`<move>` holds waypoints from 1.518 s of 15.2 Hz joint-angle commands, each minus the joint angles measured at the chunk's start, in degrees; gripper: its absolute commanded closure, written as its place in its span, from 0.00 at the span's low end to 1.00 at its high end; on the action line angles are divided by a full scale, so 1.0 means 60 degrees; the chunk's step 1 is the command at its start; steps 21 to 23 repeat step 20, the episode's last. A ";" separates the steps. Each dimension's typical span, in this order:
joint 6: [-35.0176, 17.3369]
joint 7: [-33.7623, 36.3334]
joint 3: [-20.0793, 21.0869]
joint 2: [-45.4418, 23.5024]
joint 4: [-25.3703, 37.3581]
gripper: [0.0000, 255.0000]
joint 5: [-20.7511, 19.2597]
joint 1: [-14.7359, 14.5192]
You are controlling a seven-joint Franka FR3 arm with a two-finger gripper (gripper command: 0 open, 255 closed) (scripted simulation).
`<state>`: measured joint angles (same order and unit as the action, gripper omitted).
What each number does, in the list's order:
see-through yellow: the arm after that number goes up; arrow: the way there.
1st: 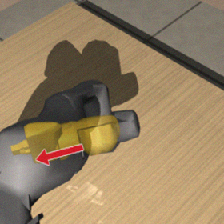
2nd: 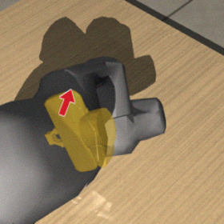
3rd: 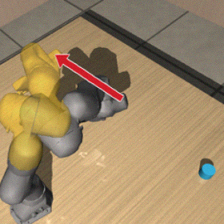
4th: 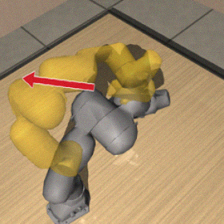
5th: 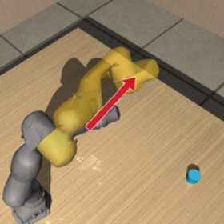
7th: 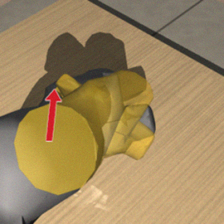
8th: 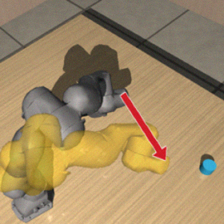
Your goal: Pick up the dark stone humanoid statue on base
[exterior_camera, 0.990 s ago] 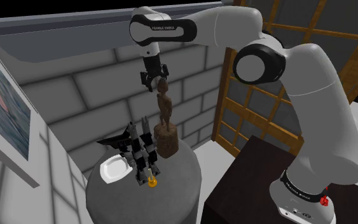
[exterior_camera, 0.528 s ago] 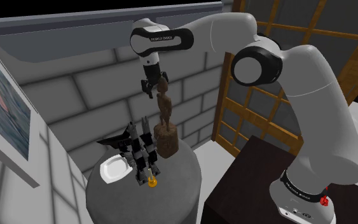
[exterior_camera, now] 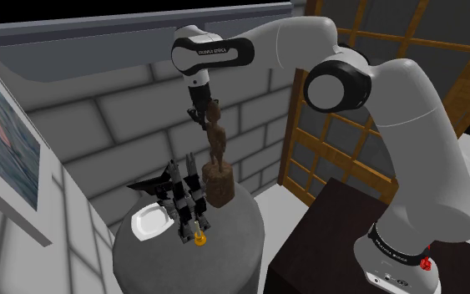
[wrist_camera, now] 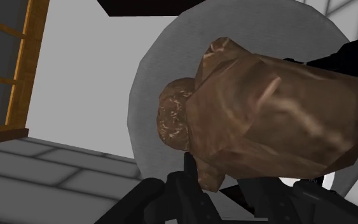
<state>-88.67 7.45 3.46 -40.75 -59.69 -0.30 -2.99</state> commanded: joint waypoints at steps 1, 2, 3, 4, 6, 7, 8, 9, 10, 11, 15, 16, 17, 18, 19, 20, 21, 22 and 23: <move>0.0002 -0.0002 -0.0007 -0.0008 0.0000 1.00 -0.0009 0.0005; 0.0011 -0.0002 -0.0007 -0.0017 0.0016 1.00 -0.0009 0.0004; 0.0014 0.0005 -0.0006 -0.0046 0.0050 1.00 -0.0010 -0.0004; 0.0149 0.0007 -0.0006 -0.0055 0.0194 1.00 -0.0010 -0.0007; 0.0432 0.0011 -0.0006 -0.0093 0.0515 1.00 -0.0011 -0.0014; 0.0579 0.0014 -0.0005 -0.0119 0.0688 1.00 -0.0011 -0.0018; 0.0730 0.0016 -0.0005 -0.0150 0.0870 1.00 -0.0012 -0.0022; 0.0886 0.0019 -0.0005 -0.0189 0.1065 1.00 -0.0014 -0.0027; 0.1047 0.0021 -0.0005 -0.0234 0.1272 1.00 -0.0015 -0.0032; 0.1215 0.0024 -0.0006 -0.0289 0.1495 1.00 -0.0016 -0.0038; 0.1985 0.0034 -0.0009 -0.0630 0.2607 1.00 -0.0027 -0.0070; 0.2218 0.0037 -0.0010 -0.0766 0.2976 1.00 -0.0031 -0.0082; 0.2482 0.0039 -0.0012 -0.0940 0.3413 1.00 -0.0036 -0.0096; 0.2805 0.0042 -0.0016 -0.1186 0.3983 1.00 -0.0043 -0.0115; 0.2871 0.0042 -0.0018 -0.1243 0.4106 1.00 -0.0044 -0.0119; 0.2872 0.0042 -0.0018 -0.1245 0.4109 1.00 -0.0044 -0.0119; 0.2872 0.0042 -0.0018 -0.1245 0.4109 1.00 -0.0044 -0.0119; 0.2872 0.0042 -0.0018 -0.1245 0.4109 1.00 -0.0044 -0.0119; 0.2872 0.0042 -0.0018 -0.1245 0.4109 1.00 -0.0044 -0.0119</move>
